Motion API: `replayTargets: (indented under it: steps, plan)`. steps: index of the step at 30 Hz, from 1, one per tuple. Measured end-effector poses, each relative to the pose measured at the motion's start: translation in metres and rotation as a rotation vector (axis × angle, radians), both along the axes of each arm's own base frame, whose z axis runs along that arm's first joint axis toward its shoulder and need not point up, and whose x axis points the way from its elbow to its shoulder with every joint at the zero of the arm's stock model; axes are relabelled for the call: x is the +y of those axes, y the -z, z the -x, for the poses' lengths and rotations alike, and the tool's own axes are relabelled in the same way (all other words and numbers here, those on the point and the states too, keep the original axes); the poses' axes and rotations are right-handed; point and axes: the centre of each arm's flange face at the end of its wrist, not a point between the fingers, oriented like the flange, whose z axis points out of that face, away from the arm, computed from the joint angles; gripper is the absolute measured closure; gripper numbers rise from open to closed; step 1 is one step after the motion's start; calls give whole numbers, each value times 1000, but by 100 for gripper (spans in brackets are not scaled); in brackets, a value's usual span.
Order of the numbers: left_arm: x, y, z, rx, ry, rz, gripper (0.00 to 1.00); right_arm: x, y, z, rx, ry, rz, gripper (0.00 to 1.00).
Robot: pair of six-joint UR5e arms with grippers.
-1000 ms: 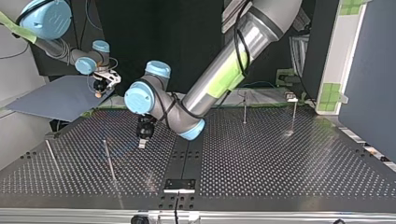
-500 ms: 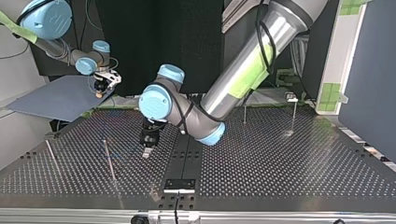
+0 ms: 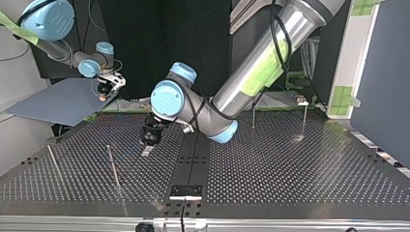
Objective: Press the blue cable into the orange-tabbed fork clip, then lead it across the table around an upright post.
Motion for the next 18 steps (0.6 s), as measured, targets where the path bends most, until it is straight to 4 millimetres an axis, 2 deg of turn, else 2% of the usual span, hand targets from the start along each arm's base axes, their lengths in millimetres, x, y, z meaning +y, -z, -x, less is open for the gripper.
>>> replayTargets:
  steps: [18]
  plan:
    - [-6,4,9,135,123,113,0,0,1,0,-1,0,-1,100]
